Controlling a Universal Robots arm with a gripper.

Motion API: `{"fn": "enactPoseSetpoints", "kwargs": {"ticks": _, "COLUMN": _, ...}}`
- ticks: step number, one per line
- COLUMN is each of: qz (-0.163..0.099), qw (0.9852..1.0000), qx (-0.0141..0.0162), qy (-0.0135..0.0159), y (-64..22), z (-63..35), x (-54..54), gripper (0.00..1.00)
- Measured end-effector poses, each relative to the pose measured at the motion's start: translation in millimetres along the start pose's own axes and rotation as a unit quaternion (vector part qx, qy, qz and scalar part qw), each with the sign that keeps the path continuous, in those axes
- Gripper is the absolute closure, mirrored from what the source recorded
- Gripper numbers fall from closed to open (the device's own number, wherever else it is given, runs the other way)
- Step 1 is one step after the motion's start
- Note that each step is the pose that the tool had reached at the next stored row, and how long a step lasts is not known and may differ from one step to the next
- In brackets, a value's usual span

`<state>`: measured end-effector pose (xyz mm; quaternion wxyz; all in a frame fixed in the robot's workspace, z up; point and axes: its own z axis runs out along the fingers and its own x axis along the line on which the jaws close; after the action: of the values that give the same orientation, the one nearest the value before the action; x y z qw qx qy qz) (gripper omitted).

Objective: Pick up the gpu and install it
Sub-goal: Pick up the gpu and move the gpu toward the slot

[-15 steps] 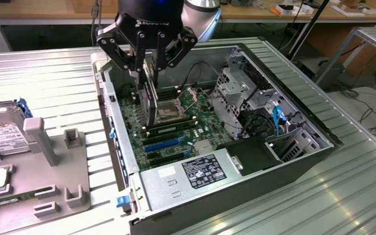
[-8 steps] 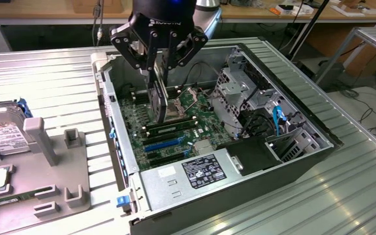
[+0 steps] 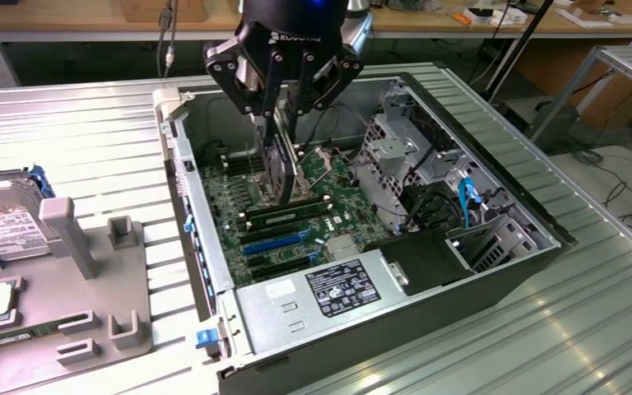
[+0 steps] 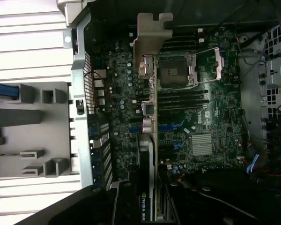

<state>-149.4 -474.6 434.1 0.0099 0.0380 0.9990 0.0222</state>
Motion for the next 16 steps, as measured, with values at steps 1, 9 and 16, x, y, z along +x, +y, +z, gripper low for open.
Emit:
{"fn": "enactPoseSetpoints", "kwargs": {"ticks": 1, "qz": 0.0, "qw": 1.0, "qx": 0.0, "qy": 0.0, "y": 0.1, "z": 0.0, "x": -1.7, "gripper": 0.73}}
{"fn": "enactPoseSetpoints", "kwargs": {"ticks": 9, "qz": 0.0, "qw": 1.0, "qx": 0.0, "qy": 0.0, "y": 1.4, "z": 0.4, "x": -18.7, "gripper": 0.73}}
{"fn": "enactPoseSetpoints", "kwargs": {"ticks": 16, "qz": 0.0, "qw": 1.0, "qx": 0.0, "qy": 0.0, "y": 2.6, "z": 0.7, "x": -34.7, "gripper": 0.73}}
